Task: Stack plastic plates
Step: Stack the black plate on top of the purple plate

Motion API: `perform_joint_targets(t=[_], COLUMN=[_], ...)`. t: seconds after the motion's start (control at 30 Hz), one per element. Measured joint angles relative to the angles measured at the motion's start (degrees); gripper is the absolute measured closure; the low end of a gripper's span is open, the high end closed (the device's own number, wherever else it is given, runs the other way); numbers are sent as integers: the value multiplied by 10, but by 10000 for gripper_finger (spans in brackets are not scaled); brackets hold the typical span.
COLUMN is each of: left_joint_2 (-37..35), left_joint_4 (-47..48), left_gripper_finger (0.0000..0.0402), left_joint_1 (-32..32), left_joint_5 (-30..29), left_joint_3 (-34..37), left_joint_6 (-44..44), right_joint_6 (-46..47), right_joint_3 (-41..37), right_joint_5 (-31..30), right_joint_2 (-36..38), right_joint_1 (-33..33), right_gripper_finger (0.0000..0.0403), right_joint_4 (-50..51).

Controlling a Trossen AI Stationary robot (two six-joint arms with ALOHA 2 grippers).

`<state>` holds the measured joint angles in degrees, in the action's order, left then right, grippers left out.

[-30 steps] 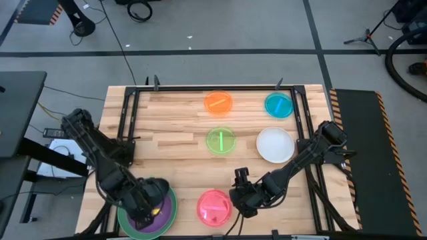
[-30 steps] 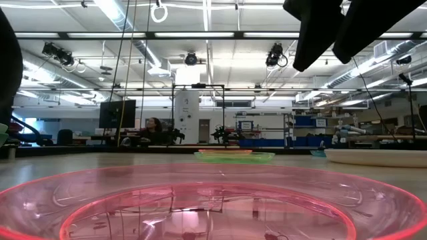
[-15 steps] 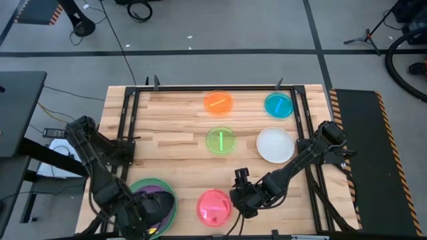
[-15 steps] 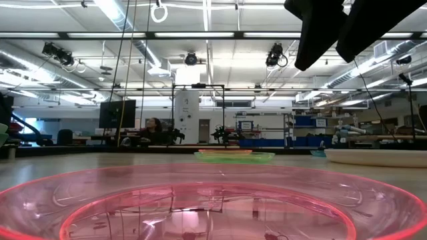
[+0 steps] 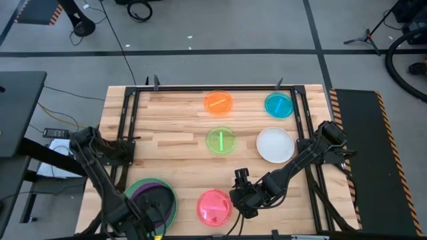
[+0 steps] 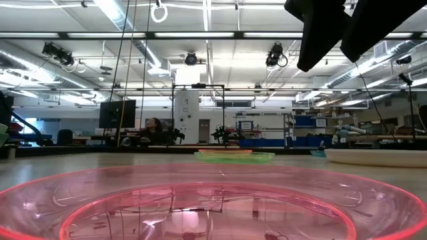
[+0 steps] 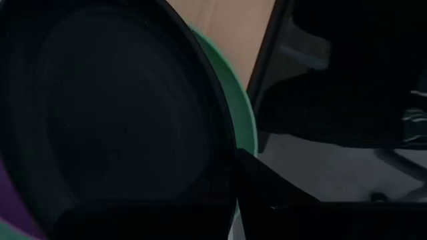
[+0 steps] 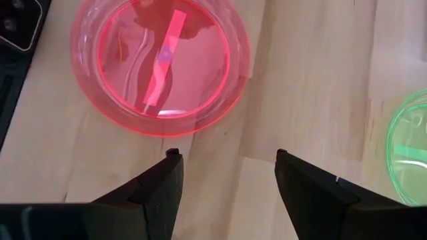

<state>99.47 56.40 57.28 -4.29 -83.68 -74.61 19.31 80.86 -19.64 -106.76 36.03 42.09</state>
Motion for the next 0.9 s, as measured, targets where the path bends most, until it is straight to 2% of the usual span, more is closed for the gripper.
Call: perform_joint_targets(t=[0.13, 0.33, 0.47, 0.53, 0.67, 0.8, 0.9], left_joint_2=[11, 11, 11, 11, 11, 11, 11], left_joint_4=[-1, 0, 0, 0, 0, 3, 5], left_gripper_finger=[386, 385, 385, 383, 374, 363, 356], left_joint_1=[11, 34, 44, 48, 50, 50, 50], left_joint_5=[1, 0, -26, -50, -73, -88, -90], left_joint_3=[0, 0, 0, 0, 0, 0, 0], left_joint_6=[-4, -46, -57, -53, -52, -52, -56], right_joint_6=[-11, -89, -109, -59, 75, 232, 324], right_joint_3=[0, 0, 0, 0, 0, 0, -4], right_joint_5=[-20, -94, -127, -117, -56, -56, -48], right_joint_2=[0, 0, 0, 0, 0, 0, 0], right_joint_1=[0, 4, 9, 9, -4, -22, -36], right_gripper_finger=[160, 163, 165, 165, 165, 165, 165], right_joint_4=[0, 0, 19, 54, 184, 344, 421])
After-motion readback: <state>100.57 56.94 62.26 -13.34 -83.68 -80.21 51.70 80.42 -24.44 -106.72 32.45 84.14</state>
